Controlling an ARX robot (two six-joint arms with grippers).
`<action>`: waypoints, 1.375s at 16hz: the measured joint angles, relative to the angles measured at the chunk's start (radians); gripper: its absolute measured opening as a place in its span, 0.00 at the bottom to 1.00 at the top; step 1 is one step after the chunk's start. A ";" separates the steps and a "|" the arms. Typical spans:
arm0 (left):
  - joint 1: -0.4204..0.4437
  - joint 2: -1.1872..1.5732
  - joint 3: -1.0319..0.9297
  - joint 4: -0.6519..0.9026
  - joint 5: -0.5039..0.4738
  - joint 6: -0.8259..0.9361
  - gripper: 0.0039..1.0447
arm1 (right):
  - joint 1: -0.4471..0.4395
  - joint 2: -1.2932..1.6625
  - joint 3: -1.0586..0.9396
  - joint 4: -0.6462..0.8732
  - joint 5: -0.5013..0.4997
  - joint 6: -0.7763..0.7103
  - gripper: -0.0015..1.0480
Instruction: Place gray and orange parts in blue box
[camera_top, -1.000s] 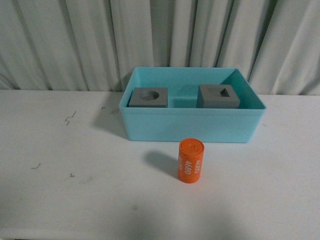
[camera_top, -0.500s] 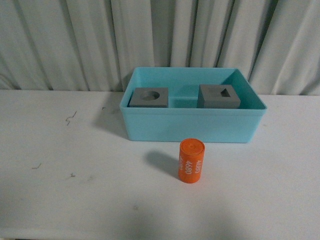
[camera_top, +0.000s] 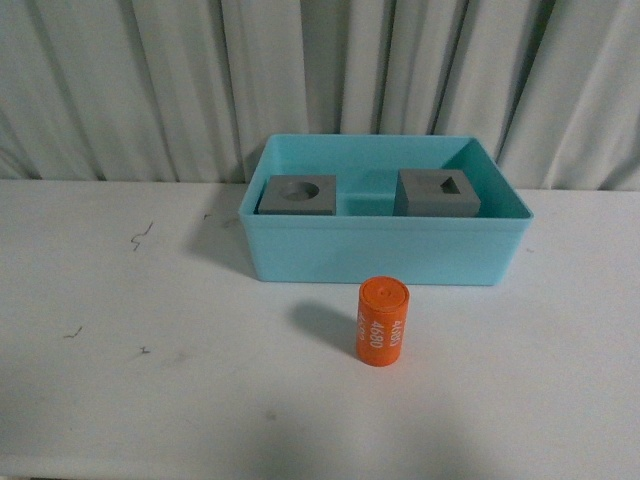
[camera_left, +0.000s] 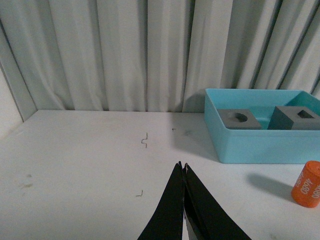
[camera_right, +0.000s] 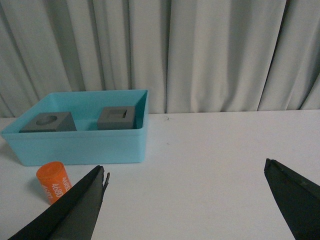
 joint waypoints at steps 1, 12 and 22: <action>0.000 0.000 0.000 0.000 0.000 0.000 0.08 | 0.000 0.000 0.000 0.000 0.000 0.000 0.94; 0.000 0.000 0.000 0.000 0.000 0.000 0.94 | 0.000 0.000 0.000 0.000 0.000 0.000 0.94; 0.000 0.000 0.000 0.000 0.000 0.000 0.94 | -0.381 0.759 0.333 0.026 -0.549 -0.140 0.94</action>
